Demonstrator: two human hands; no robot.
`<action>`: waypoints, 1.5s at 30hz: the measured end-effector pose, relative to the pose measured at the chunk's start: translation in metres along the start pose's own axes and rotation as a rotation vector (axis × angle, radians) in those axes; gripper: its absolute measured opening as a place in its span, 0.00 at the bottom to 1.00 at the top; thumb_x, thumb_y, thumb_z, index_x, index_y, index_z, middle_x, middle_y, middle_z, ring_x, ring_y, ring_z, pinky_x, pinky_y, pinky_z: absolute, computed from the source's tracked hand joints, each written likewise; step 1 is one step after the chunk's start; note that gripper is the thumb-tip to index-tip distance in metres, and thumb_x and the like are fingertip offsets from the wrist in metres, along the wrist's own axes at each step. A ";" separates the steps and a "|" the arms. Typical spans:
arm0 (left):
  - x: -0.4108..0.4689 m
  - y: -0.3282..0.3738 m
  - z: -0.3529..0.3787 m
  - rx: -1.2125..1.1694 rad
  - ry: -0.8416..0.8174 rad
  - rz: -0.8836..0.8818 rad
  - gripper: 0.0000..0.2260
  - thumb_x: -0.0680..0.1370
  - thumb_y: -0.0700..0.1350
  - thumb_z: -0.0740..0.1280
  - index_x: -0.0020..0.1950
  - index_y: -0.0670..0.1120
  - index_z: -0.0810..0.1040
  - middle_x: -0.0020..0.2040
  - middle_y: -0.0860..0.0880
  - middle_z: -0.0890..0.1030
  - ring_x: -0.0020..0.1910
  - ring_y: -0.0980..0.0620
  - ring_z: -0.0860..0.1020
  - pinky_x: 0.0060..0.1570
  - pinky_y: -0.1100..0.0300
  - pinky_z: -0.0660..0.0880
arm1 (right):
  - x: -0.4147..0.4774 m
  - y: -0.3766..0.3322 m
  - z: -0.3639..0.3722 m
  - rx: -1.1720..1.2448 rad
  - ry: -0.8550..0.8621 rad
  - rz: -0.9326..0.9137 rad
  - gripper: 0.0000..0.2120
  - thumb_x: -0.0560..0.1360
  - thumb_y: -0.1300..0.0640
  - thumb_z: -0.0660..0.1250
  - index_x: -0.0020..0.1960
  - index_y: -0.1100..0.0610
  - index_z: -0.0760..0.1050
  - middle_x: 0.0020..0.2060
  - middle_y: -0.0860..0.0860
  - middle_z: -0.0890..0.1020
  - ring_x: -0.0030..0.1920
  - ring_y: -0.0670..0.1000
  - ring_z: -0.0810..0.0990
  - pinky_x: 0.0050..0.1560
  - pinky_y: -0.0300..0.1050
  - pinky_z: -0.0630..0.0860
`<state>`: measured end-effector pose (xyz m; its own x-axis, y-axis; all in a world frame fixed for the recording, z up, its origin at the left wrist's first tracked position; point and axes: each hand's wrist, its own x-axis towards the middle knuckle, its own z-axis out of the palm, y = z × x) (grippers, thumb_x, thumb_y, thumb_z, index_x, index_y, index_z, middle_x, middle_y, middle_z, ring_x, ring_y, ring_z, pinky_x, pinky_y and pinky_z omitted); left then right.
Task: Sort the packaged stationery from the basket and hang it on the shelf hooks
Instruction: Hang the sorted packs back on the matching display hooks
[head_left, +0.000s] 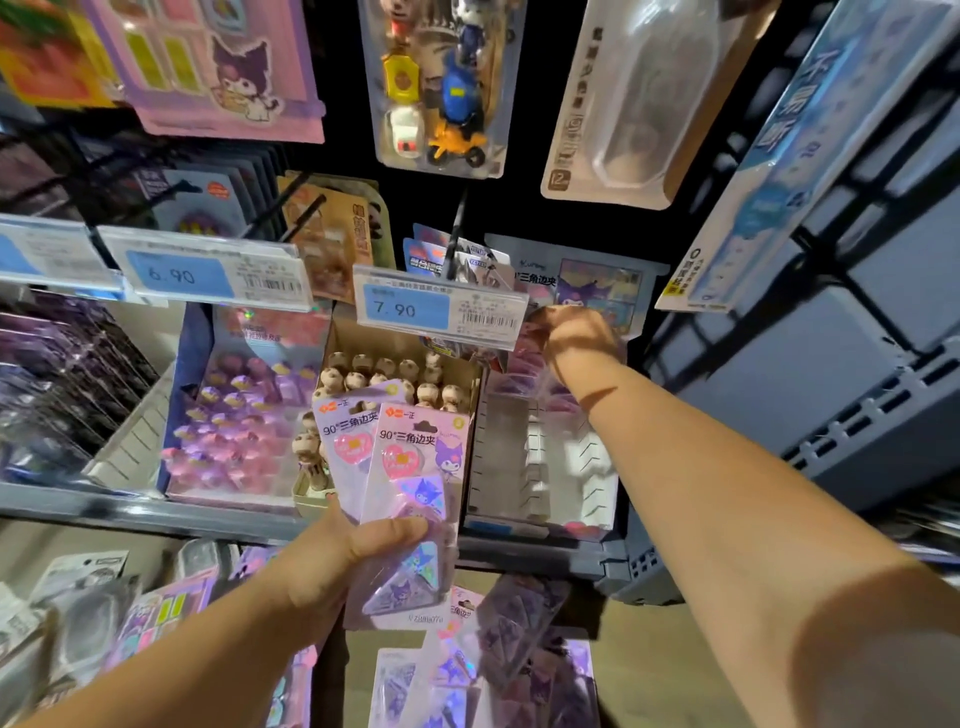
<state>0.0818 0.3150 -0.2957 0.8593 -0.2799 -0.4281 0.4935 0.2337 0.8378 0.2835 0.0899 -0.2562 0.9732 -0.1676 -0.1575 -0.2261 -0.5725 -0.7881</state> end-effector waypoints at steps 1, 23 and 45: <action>0.001 -0.001 -0.001 0.004 0.006 0.001 0.26 0.61 0.42 0.76 0.58 0.37 0.78 0.47 0.40 0.85 0.45 0.47 0.84 0.40 0.62 0.79 | 0.005 0.003 0.002 0.075 0.014 0.020 0.12 0.80 0.59 0.59 0.60 0.56 0.78 0.40 0.46 0.77 0.29 0.38 0.72 0.23 0.24 0.66; -0.001 0.006 -0.004 -0.011 -0.009 -0.033 0.36 0.56 0.46 0.78 0.64 0.40 0.75 0.56 0.36 0.82 0.55 0.35 0.81 0.50 0.48 0.81 | 0.012 0.003 -0.007 1.249 0.033 0.204 0.32 0.75 0.75 0.48 0.15 0.60 0.67 0.35 0.59 0.72 0.35 0.56 0.76 0.39 0.45 0.75; -0.001 0.009 -0.004 0.020 0.003 -0.016 0.47 0.44 0.52 0.85 0.61 0.41 0.78 0.55 0.38 0.83 0.53 0.41 0.83 0.55 0.49 0.75 | 0.020 0.007 -0.008 0.857 0.001 0.114 0.20 0.77 0.75 0.55 0.30 0.62 0.71 0.36 0.55 0.76 0.34 0.49 0.73 0.39 0.42 0.73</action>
<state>0.0857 0.3210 -0.2885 0.8517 -0.2803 -0.4428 0.5047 0.2108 0.8372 0.3009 0.0758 -0.2603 0.9463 -0.1883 -0.2628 -0.2125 0.2504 -0.9445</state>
